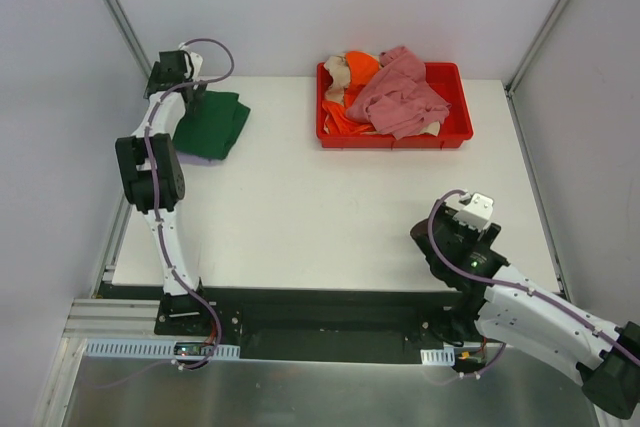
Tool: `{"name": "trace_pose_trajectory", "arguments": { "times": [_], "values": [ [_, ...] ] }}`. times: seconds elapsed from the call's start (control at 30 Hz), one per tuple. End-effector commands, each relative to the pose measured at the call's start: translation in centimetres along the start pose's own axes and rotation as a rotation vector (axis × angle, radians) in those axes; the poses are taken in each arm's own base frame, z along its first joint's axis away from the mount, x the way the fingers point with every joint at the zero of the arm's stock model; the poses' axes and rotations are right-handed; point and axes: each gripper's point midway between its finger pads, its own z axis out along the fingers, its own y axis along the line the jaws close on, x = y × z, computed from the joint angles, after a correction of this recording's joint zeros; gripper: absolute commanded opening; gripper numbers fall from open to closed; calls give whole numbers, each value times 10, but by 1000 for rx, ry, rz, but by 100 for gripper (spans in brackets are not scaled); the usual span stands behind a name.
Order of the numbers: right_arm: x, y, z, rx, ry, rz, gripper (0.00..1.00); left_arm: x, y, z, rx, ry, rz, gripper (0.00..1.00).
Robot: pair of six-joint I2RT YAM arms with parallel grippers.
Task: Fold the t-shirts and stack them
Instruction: Put the neatly folded tshirt into the corner of the board with the left arm
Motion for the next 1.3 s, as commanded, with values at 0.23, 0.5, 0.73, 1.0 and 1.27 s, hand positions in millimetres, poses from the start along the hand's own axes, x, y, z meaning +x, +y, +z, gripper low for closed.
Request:
{"name": "trace_pose_trajectory", "arguments": {
  "times": [0.23, 0.5, 0.73, 1.0, 1.27],
  "values": [
    [-34, 25, -9, -70, 36, -40, 96, -81, 22, -110, 133, -275, -350, 99],
    [-36, 81, -13, -341, 265, -178, 96, -109, -53, -251, 687, -332, -897, 99],
    [-69, 123, 13, -484, 333, -324, 96, -47, -205, -311, 768, -251, -692, 99],
    [-49, 153, 6, -613, 377, -145, 96, 104, -291, -353, 941, -60, -724, 99],
    [-31, 143, -7, -655, 311, 120, 96, 160, -285, -363, 961, -90, -800, 99]
  ]
}}
